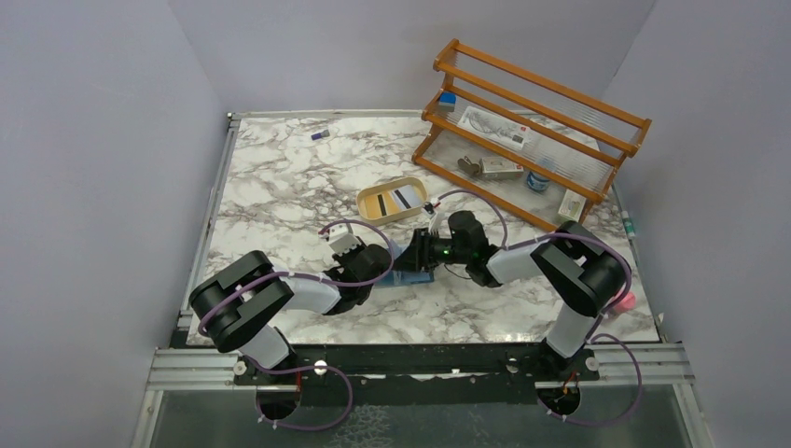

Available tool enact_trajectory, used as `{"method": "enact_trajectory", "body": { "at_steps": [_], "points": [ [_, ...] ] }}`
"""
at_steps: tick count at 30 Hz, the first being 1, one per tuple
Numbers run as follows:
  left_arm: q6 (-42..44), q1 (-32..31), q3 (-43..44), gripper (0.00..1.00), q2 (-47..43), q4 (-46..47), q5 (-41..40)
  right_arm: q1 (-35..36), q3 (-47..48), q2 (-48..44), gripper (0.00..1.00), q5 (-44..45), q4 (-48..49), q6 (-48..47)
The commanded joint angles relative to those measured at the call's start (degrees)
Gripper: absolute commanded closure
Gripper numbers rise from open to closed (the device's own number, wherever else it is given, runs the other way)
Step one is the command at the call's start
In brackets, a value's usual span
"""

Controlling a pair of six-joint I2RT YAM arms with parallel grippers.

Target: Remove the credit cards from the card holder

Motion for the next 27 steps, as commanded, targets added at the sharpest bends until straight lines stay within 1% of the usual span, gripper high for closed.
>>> {"method": "enact_trajectory", "body": {
  "at_steps": [1,6,9,12,14,15,16,18,19,22,24,26,27],
  "points": [
    [-1.5,-0.3,0.3,1.0,0.6,-0.5,2.4,0.7,1.1,1.3,0.57,-1.5,2.1,0.1],
    [-1.5,-0.3,0.2,1.0,0.8,-0.2,2.7,0.7,0.2,2.2,0.52,-2.5,4.5,1.0],
    [-1.4,-0.3,0.1,1.0,0.7,-0.1,2.7,0.7,-0.4,3.1,0.53,-2.6,5.2,1.2],
    [-1.3,-0.3,0.0,1.0,0.4,-0.1,2.6,0.7,-1.5,3.5,0.62,-2.3,6.2,1.6],
    [-1.3,-0.3,-0.1,1.0,0.3,0.0,2.6,0.7,-2.0,3.8,0.74,-2.3,6.7,1.7],
    [-1.2,-0.3,-0.1,1.0,0.4,0.0,2.5,0.7,-2.1,3.9,0.75,-2.2,6.8,1.7],
    [-1.2,-0.3,-0.2,1.0,0.4,0.0,2.5,0.7,-2.2,3.9,0.73,-2.2,6.8,1.6],
    [-1.2,-0.3,-0.2,1.0,0.3,0.0,2.5,0.6,-2.5,3.2,0.59,-1.8,5.9,1.1],
    [-1.1,-0.3,-0.2,1.0,0.2,0.0,2.5,0.6,-2.6,2.4,0.54,-1.2,4.9,0.5],
    [-0.7,-0.3,-0.3,1.0,-0.4,0.0,3.1,0.6,-2.9,-0.6,0.44,1.5,1.3,-1.8],
    [0.1,-0.2,-0.1,1.0,-1.1,0.0,4.3,0.7,-2.9,-2.1,0.4,3.2,-1.2,-3.4],
    [-0.1,0.1,-0.4,0.98,-2.2,0.0,6.1,0.6,-2.9,-2.7,0.4,4.4,-2.9,-4.3],
    [-0.7,0.5,-0.8,0.89,-2.8,0.0,7.2,0.7,-2.9,-2.5,0.4,4.6,-3.0,-4.4]
  ]
}}
